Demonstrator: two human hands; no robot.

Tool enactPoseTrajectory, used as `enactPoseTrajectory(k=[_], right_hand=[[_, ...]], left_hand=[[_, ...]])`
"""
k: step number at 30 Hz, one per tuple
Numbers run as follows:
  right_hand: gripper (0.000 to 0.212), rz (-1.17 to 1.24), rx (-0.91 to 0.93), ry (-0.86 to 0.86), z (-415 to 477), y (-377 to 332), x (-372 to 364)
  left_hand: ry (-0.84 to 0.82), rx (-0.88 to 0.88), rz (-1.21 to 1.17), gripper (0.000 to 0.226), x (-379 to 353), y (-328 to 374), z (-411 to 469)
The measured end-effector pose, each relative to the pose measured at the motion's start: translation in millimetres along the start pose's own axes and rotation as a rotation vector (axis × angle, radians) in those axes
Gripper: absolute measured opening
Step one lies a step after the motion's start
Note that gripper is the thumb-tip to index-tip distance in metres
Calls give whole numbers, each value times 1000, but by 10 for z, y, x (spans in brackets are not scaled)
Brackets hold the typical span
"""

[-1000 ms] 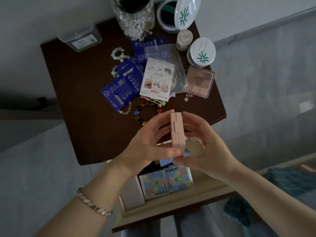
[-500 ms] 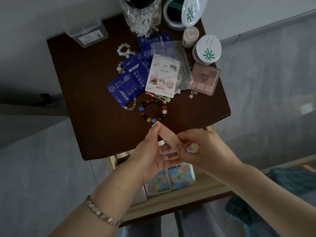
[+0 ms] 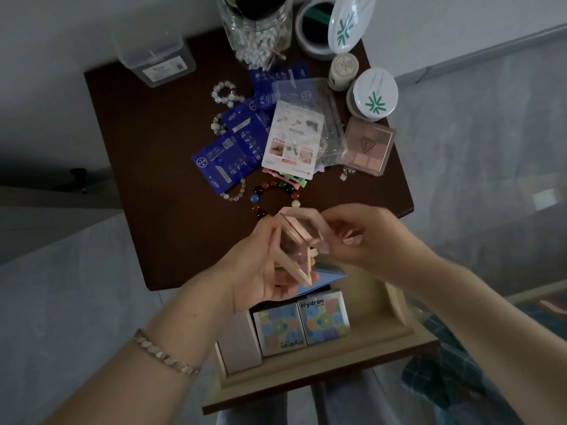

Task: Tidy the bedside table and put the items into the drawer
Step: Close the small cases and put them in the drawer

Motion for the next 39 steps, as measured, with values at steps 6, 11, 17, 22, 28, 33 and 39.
enactPoseTrajectory(k=[6,11,17,22,28,33,39], right_hand=[[21,65,-289,517,290,499,432],[31,-335,-446,480,575,635,334],[25,-212,-598,507,655,834,263],[19,-223,-668,421,553,892,166],[16,-23,-742,419,333,1016,60],[20,12,-685,443,301,967,48],[21,413,-475,493,97,537,141]], left_hand=[[-52,-40,-131,42,54,85,-65],[95,-103,-228,46,218,43,-31],[134,-178,-317,46,334,2,-58],[155,-220,-440,46,392,16,-91],[199,-276,-402,43,456,35,-95],[215,-295,-348,44,481,29,-91],[196,-297,-405,45,476,2,-64]])
Point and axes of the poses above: each hand's wrist, its own z-axis towards the middle knuckle, its own x-axis out of the back of the hand, y = z × x, the point moved 9 cm from there along z, towards the middle knuckle, and after that the axes turned 10 degrees about -x, right-handed, at the moved point
